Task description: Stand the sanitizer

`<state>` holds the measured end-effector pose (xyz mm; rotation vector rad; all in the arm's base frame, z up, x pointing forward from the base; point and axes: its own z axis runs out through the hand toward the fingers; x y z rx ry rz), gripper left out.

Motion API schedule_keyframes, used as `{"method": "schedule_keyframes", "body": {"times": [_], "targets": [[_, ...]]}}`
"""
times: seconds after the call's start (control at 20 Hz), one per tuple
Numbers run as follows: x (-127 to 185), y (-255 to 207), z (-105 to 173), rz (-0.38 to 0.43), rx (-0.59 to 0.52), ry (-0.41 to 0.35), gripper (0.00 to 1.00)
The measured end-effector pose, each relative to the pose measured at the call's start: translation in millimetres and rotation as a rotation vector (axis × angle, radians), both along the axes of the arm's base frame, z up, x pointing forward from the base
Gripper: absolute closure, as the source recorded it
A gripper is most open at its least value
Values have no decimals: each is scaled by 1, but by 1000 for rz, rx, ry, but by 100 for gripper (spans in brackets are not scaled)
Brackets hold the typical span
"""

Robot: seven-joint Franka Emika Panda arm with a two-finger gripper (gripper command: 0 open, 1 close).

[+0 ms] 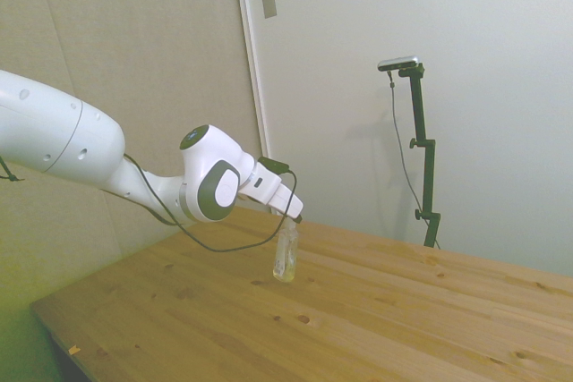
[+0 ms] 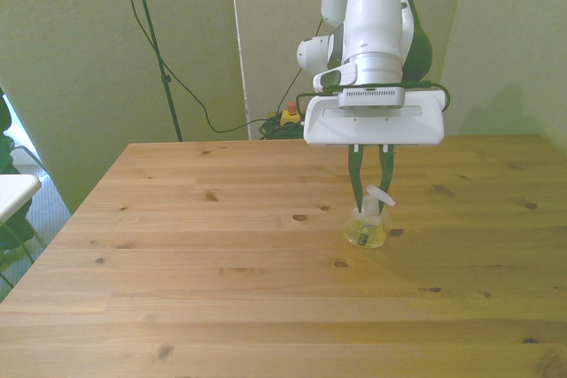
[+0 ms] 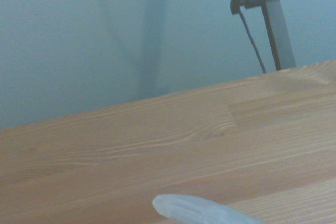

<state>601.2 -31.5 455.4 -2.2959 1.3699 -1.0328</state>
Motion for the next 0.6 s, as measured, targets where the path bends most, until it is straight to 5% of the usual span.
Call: {"method": "schedule_keyframes", "body": {"times": [0.6], "targets": [[-4,10,26,-68,-50,-226,100]]}}
